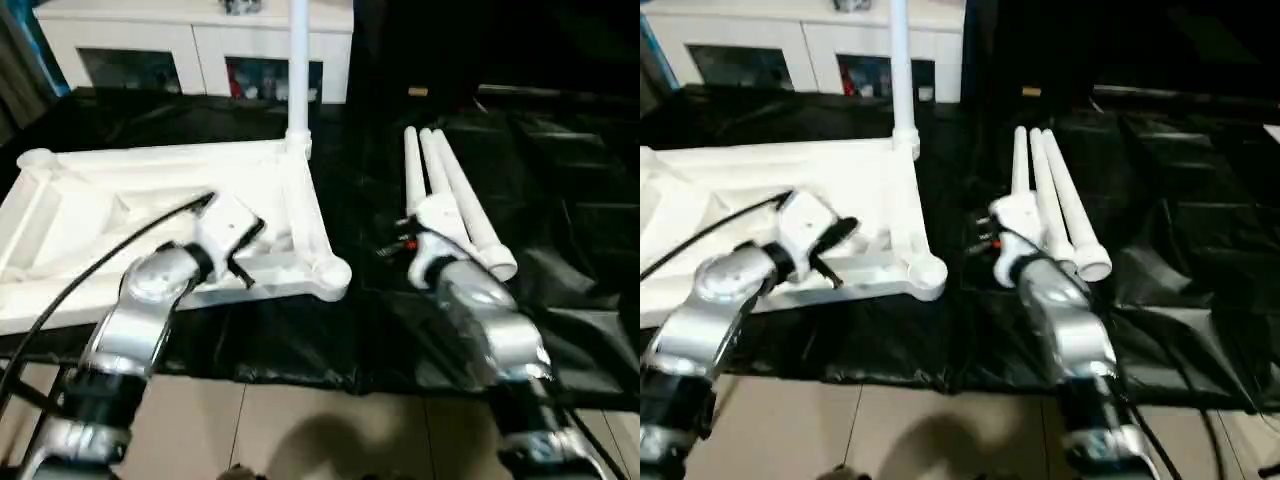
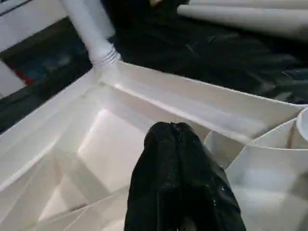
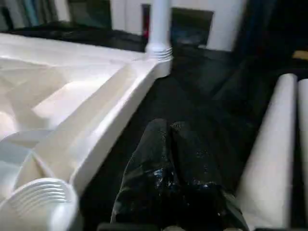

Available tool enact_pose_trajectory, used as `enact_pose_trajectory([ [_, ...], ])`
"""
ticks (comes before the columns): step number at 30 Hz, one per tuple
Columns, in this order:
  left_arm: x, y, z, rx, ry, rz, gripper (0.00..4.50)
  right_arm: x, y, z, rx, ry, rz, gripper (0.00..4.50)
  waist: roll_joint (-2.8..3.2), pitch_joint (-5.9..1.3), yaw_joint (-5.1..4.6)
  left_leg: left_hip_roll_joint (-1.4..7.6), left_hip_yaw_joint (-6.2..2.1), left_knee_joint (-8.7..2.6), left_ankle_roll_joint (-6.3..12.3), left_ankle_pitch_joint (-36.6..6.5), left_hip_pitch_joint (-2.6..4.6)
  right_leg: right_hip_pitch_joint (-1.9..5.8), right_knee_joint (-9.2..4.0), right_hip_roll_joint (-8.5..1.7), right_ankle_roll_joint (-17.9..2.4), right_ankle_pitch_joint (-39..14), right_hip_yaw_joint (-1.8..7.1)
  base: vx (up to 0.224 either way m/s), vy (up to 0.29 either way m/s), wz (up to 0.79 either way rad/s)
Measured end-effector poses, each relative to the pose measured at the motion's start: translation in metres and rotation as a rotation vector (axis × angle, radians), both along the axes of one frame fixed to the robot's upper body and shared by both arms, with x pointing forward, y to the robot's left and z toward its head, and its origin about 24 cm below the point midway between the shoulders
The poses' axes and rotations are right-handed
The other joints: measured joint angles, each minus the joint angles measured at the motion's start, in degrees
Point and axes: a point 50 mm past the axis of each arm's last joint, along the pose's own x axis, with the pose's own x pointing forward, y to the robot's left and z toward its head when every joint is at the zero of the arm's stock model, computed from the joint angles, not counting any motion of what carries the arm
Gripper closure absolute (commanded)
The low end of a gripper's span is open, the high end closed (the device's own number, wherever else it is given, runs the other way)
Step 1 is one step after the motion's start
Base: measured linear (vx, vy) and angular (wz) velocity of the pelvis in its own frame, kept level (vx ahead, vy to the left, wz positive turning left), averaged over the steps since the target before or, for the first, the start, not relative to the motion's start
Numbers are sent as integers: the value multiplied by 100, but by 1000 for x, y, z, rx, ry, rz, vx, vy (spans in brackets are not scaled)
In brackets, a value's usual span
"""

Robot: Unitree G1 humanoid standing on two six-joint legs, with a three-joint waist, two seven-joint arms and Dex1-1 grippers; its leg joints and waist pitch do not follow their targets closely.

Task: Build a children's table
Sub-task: Rotate table base, then move to table

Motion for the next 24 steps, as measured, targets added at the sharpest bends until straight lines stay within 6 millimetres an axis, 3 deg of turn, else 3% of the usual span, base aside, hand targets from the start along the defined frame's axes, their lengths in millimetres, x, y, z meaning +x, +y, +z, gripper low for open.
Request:
enact_pose_trajectory([
  [2,-20,-1,-3,-249,-31,108,407,-21,-9,-6,38,18,-65,392,-5,-8,3,0,7,-5,15,-16,-3,9,-13,-3,11,-11,1,0,0,0],
  [4,-35,1,-15,-370,-9,187,376,-34,-17,-15,51,53,-121,368,-7,-7,-6,0,9,-5,14,-21,-10,-3,-14,-3,12,-14,0,0,0,0],
  [7,-48,2,-28,-457,17,288,369,-45,-25,-18,44,53,-183,360,-12,-4,-9,1,7,-2,13,-19,-15,-12,-14,1,44,-27,0,0,0,0],
  [11,-48,-2,-20,-383,-88,368,328,-52,-24,-14,94,17,-201,306,-50,-6,-18,-1,0,-6,13,-20,-11,-8,-22,1,63,-37,-5,0,0,0],
  [13,-49,-3,-15,-350,-126,369,325,-53,-24,-11,106,6,-199,294,-47,-6,-22,-1,-2,-10,13,-20,-18,-4,-53,2,69,-36,-7,0,0,0],
  [14,-49,-1,-12,-334,-143,375,302,-53,-25,-9,103,-4,-199,278,-43,-8,-33,-1,-3,-15,14,-19,-17,7,-83,4,76,-31,-9,0,0,0],
  [19,-50,11,-11,-281,-144,472,281,-53,-35,-5,119,-8,-255,247,-47,-10,-68,-11,-2,1,19,-20,-23,27,-133,0,85,-26,2,0,0,0],
  [20,-51,12,-10,-275,-137,483,255,-54,-37,-3,112,-9,-261,229,-49,-11,-65,-11,-2,0,21,-21,-25,29,-142,0,90,-23,2,0,0,0],
  [24,-54,13,-7,-268,-138,443,241,-53,-37,-2,60,-11,-241,208,-58,-17,-28,-10,-2,-4,22,-21,-25,30,-142,1,103,-9,4,0,0,0],
])
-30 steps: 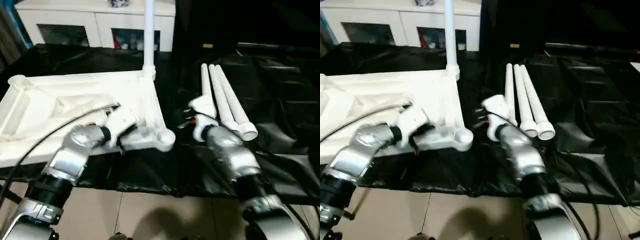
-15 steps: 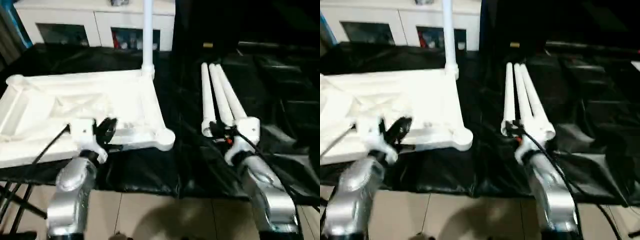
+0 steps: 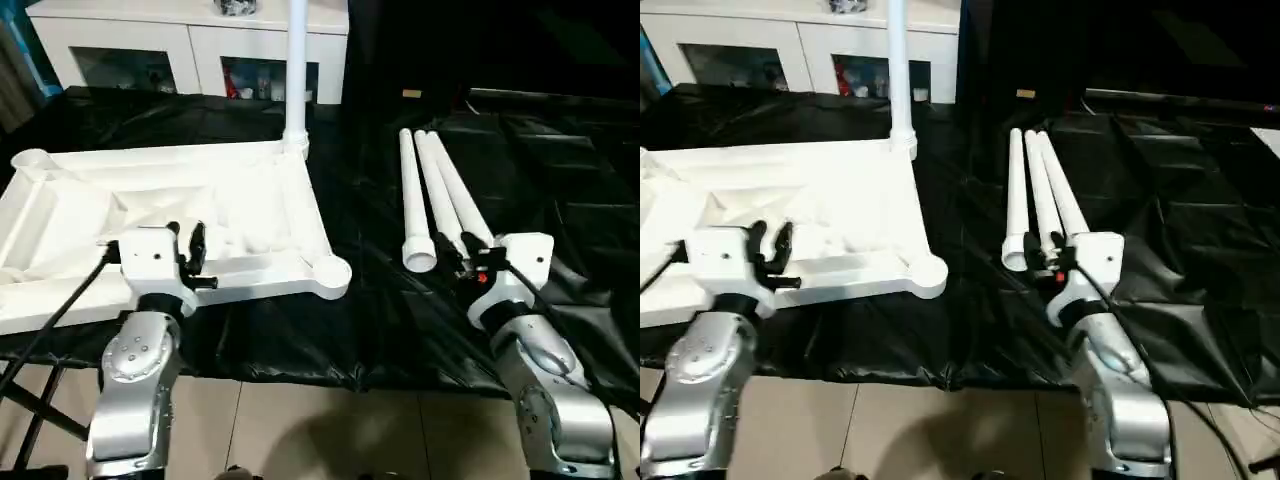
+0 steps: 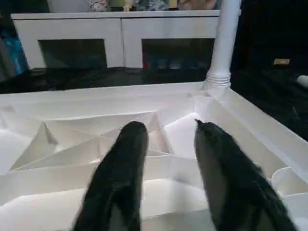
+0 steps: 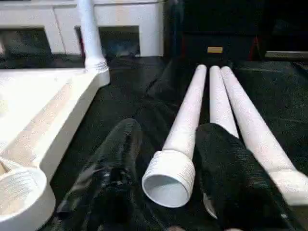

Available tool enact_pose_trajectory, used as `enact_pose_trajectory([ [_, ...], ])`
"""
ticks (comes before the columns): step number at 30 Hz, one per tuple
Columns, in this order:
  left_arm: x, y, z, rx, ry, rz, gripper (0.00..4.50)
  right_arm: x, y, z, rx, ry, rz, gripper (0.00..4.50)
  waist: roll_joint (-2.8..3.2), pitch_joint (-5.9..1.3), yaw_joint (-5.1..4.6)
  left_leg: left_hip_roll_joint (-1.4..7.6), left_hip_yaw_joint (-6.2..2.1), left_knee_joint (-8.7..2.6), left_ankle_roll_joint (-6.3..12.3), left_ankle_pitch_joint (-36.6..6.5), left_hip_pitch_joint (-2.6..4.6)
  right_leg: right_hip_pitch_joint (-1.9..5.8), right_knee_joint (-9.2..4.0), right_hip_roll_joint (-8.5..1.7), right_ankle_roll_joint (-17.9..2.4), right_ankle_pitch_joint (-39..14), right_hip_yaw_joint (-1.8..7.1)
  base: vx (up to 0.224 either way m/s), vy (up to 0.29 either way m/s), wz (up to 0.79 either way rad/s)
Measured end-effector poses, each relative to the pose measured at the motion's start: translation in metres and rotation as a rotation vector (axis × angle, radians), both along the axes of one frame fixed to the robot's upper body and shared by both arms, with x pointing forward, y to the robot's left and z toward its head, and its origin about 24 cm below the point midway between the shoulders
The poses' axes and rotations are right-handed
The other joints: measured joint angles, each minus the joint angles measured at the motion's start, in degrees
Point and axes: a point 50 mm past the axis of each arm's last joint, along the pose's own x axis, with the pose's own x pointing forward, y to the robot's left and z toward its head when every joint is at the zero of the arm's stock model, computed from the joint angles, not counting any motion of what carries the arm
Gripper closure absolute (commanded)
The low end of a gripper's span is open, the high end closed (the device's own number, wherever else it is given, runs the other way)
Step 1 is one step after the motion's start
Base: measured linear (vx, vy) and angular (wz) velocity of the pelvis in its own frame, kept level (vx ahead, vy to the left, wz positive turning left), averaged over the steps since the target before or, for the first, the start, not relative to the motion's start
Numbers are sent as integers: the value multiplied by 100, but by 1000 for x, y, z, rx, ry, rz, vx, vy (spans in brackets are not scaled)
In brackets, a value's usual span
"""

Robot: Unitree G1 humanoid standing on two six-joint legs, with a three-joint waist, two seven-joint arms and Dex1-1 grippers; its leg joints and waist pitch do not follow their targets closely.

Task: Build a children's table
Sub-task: Move to table

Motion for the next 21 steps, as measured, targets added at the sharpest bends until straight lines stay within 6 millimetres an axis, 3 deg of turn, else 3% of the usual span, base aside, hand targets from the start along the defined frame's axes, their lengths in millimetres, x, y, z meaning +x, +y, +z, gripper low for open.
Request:
enact_pose_trajectory([
  [2,-3,-3,-1,-8,1,-35,204,0,3,-1,-8,7,18,181,-3,-2,9,1,2,-1,0,0,-1,-1,3,0,12,26,3,0,0,0],
  [6,-3,-12,-2,26,8,-89,198,0,9,-3,-8,22,36,160,-5,-3,36,1,3,-5,0,0,-3,-3,25,0,11,35,7,0,0,0],
  [8,-2,-14,-3,34,9,-103,167,0,9,-4,-12,34,27,138,-5,-3,40,2,3,-7,-1,0,-6,-8,29,1,10,28,6,0,0,0],
  [13,-2,-16,-1,49,5,-115,143,0,10,-7,-11,57,27,109,-5,-3,22,2,8,-9,5,-7,10,1,28,1,15,18,8,0,0,0],
  [15,-2,-17,0,54,0,-122,121,0,11,-7,-12,59,26,90,-3,2,-4,0,11,-26,-7,-44,74,51,5,1,20,7,1,0,0,0],
  [17,-2,-16,1,58,0,-123,109,0,11,-7,-14,61,17,68,11,13,-23,2,7,-60,-13,-113,207,143,-78,3,23,-5,-35,0,0,0],
  [20,-2,-16,1,60,0,-126,84,0,10,-8,-22,61,7,46,51,35,-138,28,-54,-60,-40,-173,376,360,-192,-20,28,-35,-192,0,0,0],
  [21,-2,-16,1,60,0,-128,73,0,9,-8,-25,62,5,32,65,28,-162,11,-138,-55,-39,-190,329,459,-221,-44,31,-41,-267,0,0,0],
])
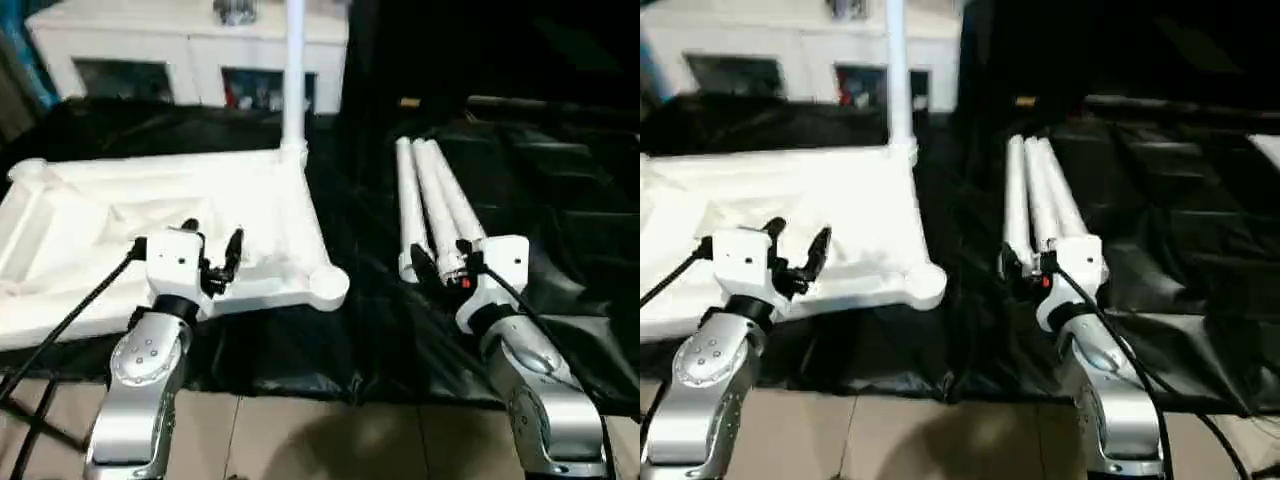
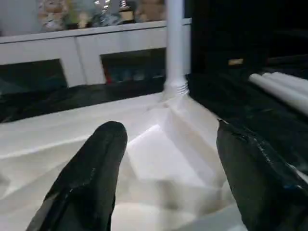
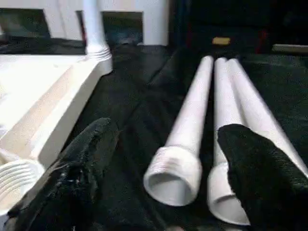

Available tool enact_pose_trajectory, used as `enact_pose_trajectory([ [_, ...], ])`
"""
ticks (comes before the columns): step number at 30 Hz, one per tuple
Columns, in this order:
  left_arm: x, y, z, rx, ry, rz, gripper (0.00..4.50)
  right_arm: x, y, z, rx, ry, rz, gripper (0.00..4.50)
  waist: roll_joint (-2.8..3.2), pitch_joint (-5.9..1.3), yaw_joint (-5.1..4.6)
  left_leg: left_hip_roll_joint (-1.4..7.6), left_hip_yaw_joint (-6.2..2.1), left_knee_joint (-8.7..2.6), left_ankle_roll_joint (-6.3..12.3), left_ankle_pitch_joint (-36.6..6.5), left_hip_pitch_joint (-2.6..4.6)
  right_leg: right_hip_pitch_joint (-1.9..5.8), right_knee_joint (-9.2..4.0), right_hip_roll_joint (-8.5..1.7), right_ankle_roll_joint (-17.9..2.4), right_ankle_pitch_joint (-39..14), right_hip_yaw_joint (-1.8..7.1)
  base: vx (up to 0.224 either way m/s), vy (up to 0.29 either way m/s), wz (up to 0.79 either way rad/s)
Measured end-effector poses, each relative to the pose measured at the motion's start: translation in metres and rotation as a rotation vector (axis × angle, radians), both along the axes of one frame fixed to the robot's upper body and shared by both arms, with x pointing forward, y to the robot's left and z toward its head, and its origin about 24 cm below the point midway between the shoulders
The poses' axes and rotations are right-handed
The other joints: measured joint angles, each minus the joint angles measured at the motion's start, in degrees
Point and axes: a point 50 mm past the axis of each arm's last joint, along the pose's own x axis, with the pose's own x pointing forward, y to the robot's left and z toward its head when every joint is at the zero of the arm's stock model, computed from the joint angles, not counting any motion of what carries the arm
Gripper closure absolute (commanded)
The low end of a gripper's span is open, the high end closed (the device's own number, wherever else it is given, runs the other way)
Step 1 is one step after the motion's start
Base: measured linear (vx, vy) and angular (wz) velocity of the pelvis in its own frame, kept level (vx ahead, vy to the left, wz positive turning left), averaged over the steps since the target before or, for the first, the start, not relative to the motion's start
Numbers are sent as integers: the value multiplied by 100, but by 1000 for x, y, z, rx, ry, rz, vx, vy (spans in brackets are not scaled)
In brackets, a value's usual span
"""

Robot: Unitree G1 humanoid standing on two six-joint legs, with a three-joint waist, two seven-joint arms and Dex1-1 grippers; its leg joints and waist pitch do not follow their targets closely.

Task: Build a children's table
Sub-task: Move to table

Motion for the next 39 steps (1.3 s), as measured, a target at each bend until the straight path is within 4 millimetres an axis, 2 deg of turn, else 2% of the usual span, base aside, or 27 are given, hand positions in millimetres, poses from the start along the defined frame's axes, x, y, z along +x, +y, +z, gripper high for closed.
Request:
enact_pose_trajectory([
  [1,1,-1,1,0,-2,-7,68,-1,-1,-1,-2,3,-4,26,5,-2,-35,-11,-63,7,1,-3,-12,23,-30,-24,1,-4,-77,0,0,0],
  [2,1,-3,1,0,-2,-18,68,-1,-3,-1,-6,3,-9,26,-15,-7,-93,-37,-115,16,4,-5,-35,41,-36,-50,2,-5,-134,0,0,0],
  [3,1,-5,1,-1,-1,-26,60,-1,-4,-1,-7,3,-14,20,-10,-11,-144,-68,-167,43,15,-11,-85,58,-37,-87,19,-23,-222,45,19,31],
  [4,1,-7,1,-2,-1,-33,50,-1,-5,-1,-7,3,-22,11,-6,-13,-144,-79,-202,65,25,-18,-128,63,-37,-95,24,-35,-255,72,13,36],
  [7,0,-4,-1,-1,5,-25,25,0,-3,0,4,2,-28,0,-6,-31,-115,-52,-155,54,44,-31,-91,60,-26,-60,18,-75,-159,87,2,22],
  [10,0,-2,0,3,5,-21,8,2,-1,2,2,-7,-20,0,-10,-39,-108,-85,-99,33,52,-108,-21,65,83,-57,-69,-202,-32,100,3,6],
  [13,0,-4,-1,-1,5,-27,8,2,-5,0,-15,3,-25,0,16,-71,-62,-85,-37,36,135,-173,-10,114,87,-57,-36,-300,-24,86,16,0],
  [18,0,-4,-1,-4,6,-28,8,3,-4,0,-14,4,-21,0,5,-89,9,-92,-45,64,238,-291,10,120,113,-58,-22,-437,-29,103,4,1],
  [21,0,-3,-1,0,8,-25,8,3,3,0,-18,3,22,0,-22,-105,28,-130,-97,118,340,-381,43,111,254,-66,-65,-578,16,102,-19,5],
  [22,0,-3,-1,0,8,-25,8,3,5,0,-20,4,33,0,-34,-112,53,-177,-126,177,434,-427,-20,146,258,-74,-24,-620,11,66,-5,23],
  [23,1,-5,1,-3,3,-33,8,3,4,0,-25,6,32,0,-17,-121,57,-183,-218,312,676,-517,-116,186,256,-71,30,-654,-54,66,-5,23],
  [24,1,-6,0,-5,4,-34,8,3,3,0,-31,7,30,0,-14,-121,62,-183,-269,384,852,-564,-161,230,237,-62,38,-675,-98,53,-4,38],
  [25,1,-6,0,-6,6,-35,8,3,2,-1,-35,9,25,0,1,-126,51,-184,-339,461,978,-582,-231,316,170,-64,65,-688,-219,83,-15,51],
  [26,0,-5,0,-4,9,-31,8,3,2,-1,-34,9,22,0,7,-132,44,-137,-371,396,849,-584,-116,305,207,-40,69,-728,-205,148,-114,45],
  [27,-2,1,-2,3,18,-13,8,6,7,2,-25,1,39,0,-21,-138,42,-165,-387,312,496,-558,6,188,517,-52,-41,-811,-115,117,-105,26],
  [28,-2,7,-3,13,26,6,8,8,14,4,-11,-9,56,0,-33,-144,9,-201,-401,329,344,-584,73,7,909,-68,-21,-824,17,80,-147,-13],
  [29,-1,9,-1,17,20,11,8,6,15,3,-10,-4,58,0,-97,-164,9,-266,-398,335,289,-622,157,-234,1115,-69,-6,-816,182,0,0,0],
  [30,-1,8,1,15,11,7,8,6,13,2,-15,2,54,0,-174,-167,3,-338,-352,334,274,-642,200,-363,932,-82,-41,-791,318,27,-102,-9],
  [31,0,5,1,10,8,0,8,6,9,1,-25,6,43,0,-279,-171,1,-403,-319,416,300,-698,187,-344,961,-45,-29,-705,455,31,-68,17],
  [32,1,-6,0,-15,11,-32,8,3,0,-4,-39,31,9,0,-248,-122,91,-393,-304,570,747,-780,198,-225,916,24,-56,-756,546,31,-68,17],
  [33,0,-12,-2,-19,16,-56,8,3,-8,-7,-53,45,-19,0,-206,-99,138,-419,-313,775,761,-784,121,-121,831,88,-78,-743,588,58,-48,22],
  [34,0,-13,-2,-18,17,-61,8,3,-12,-8,-56,52,-36,0,-183,-97,170,-443,-318,923,716,-758,16,-14,735,146,-111,-721,619,68,-45,12],
  [35,1,-11,-1,-15,11,-55,8,3,-12,-6,-55,46,-40,0,-124,-91,225,-467,-305,880,615,-699,-72,120,632,189,-126,-712,588,68,-45,12],
  [36,1,-9,0,-11,6,-51,8,5,-11,-4,-56,38,-43,0,-60,-109,277,-433,-305,675,512,-633,-136,176,583,264,-130,-709,555,61,-3,12],
  [37,1,-7,2,-3,-1,-49,8,8,-10,0,-60,29,-46,0,69,-129,314,-357,-311,434,351,-355,-200,209,578,357,-130,-712,487,72,35,-7],
  [38,0,-2,2,3,-1,-41,8,10,-6,1,-51,27,-46,0,148,-147,347,-276,-342,453,209,-190,-219,224,583,370,-116,-728,398,72,35,-7],
  [39,1,1,3,7,-4,-34,8,11,0,1,-45,32,-30,0,114,-159,321,-280,-338,442,241,-204,-231,153,579,342,-118,-728,373,105,39,-1],
])
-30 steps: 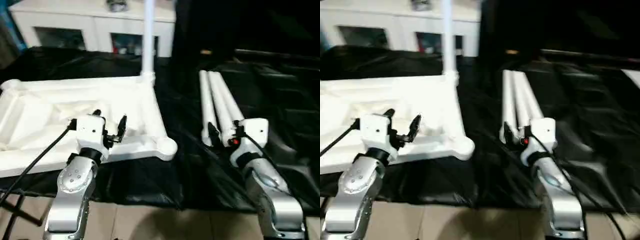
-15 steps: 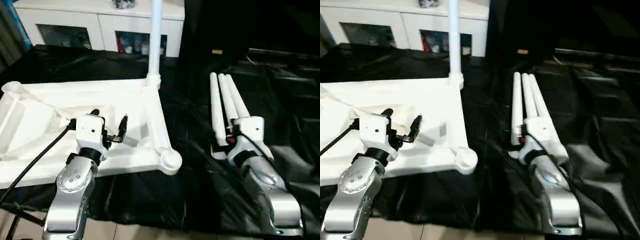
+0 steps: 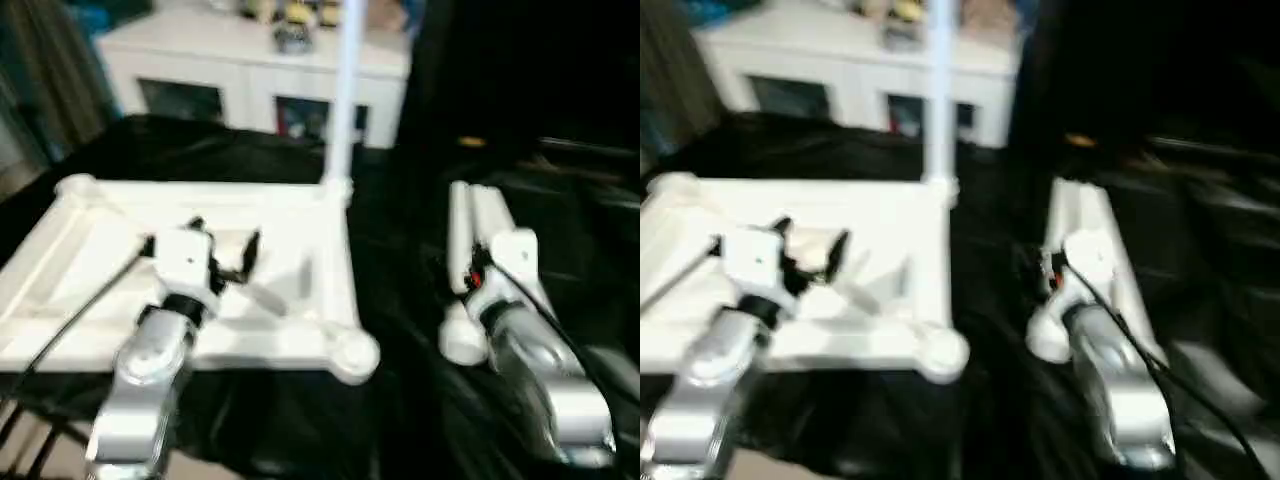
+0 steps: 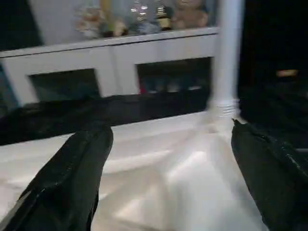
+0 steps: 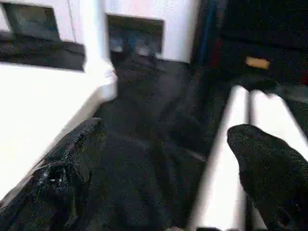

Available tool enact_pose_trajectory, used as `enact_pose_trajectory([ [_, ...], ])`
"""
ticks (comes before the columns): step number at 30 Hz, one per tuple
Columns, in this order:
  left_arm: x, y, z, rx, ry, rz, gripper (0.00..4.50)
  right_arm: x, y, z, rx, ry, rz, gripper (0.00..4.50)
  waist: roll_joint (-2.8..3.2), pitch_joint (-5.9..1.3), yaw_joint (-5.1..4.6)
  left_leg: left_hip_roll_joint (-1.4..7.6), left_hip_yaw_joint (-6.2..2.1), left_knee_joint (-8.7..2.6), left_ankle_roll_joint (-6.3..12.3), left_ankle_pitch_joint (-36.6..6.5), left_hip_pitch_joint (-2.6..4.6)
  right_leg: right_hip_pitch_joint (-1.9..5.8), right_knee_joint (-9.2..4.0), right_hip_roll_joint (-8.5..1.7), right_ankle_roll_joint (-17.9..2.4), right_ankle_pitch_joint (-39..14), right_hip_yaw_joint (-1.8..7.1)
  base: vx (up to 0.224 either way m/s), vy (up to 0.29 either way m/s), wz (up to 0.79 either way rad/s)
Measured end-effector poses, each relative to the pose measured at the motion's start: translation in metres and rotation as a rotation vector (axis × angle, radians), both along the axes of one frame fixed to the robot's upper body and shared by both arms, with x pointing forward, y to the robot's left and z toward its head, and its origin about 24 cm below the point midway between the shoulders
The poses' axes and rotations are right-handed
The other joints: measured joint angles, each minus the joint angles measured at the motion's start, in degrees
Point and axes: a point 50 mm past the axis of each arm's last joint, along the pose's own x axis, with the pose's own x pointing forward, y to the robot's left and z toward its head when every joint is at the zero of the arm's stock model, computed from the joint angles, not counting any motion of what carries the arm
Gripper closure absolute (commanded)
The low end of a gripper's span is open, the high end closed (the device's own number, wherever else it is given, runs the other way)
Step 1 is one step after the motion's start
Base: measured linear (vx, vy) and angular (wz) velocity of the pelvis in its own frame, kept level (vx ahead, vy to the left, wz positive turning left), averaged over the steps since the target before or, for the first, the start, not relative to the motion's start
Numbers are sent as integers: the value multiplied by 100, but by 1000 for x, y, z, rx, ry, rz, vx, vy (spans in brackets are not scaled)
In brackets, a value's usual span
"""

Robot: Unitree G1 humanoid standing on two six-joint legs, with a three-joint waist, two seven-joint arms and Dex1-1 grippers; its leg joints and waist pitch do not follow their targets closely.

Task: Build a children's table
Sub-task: Move to table, then pick table leg

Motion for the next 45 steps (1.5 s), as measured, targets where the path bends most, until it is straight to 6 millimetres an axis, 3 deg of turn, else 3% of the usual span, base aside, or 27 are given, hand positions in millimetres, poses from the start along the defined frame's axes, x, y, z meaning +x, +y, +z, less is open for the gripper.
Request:
enact_pose_trajectory([
  [1,0,2,1,3,-2,4,8,1,3,1,0,0,8,0,-35,-7,1,0,15,12,11,-2,-52,-47,7,-14,6,3,2,86,30,9],
  [4,4,1,3,32,6,-86,8,12,1,7,-29,30,5,0,-60,-28,20,-35,55,48,4,60,-216,-205,72,-40,117,68,65,29,10,3],
  [6,8,-4,9,55,8,-192,8,17,-1,8,-57,61,-4,0,-79,-30,24,-41,76,32,0,97,-264,-268,93,-52,141,87,72,-27,7,-1],
  [8,9,-8,10,80,40,-291,8,22,-2,8,-66,93,-18,0,-85,-22,20,-37,123,-47,-29,156,-246,-284,90,-76,131,119,65,-66,-11,1],
  [11,8,-14,9,85,78,-385,8,27,-5,11,-78,106,-49,0,-102,-4,8,-22,258,-186,-41,222,-157,-273,84,-141,78,133,66,-81,-18,2],
  [14,8,-21,10,75,125,-487,8,35,-8,15,-95,129,-92,0,-137,36,16,29,358,-225,-57,242,-105,-267,90,-159,56,178,52,-74,-20,0],
  [18,0,-32,14,54,188,-638,8,40,-15,19,-128,172,-171,0,-159,55,20,36,389,-249,-102,270,-92,-287,88,-176,79,204,52,-46,-8,-5],
  [23,-6,-41,14,39,233,-740,8,37,-22,10,-145,273,-212,0,-167,60,15,38,414,-277,-60,331,-91,-305,85,-184,64,228,53,0,0,0],
  [43,-14,-37,14,64,325,-803,8,27,-25,-21,-10,574,-189,0,-178,65,21,58,464,-305,-55,332,-102,-312,35,-186,67,214,55,0,0,0],
  [45,-16,-37,16,78,335,-817,0,28,-24,-20,23,600,-177,34,-179,65,20,60,467,-307,-55,333,-101,-312,35,-186,67,214,54,0,0,0],
])
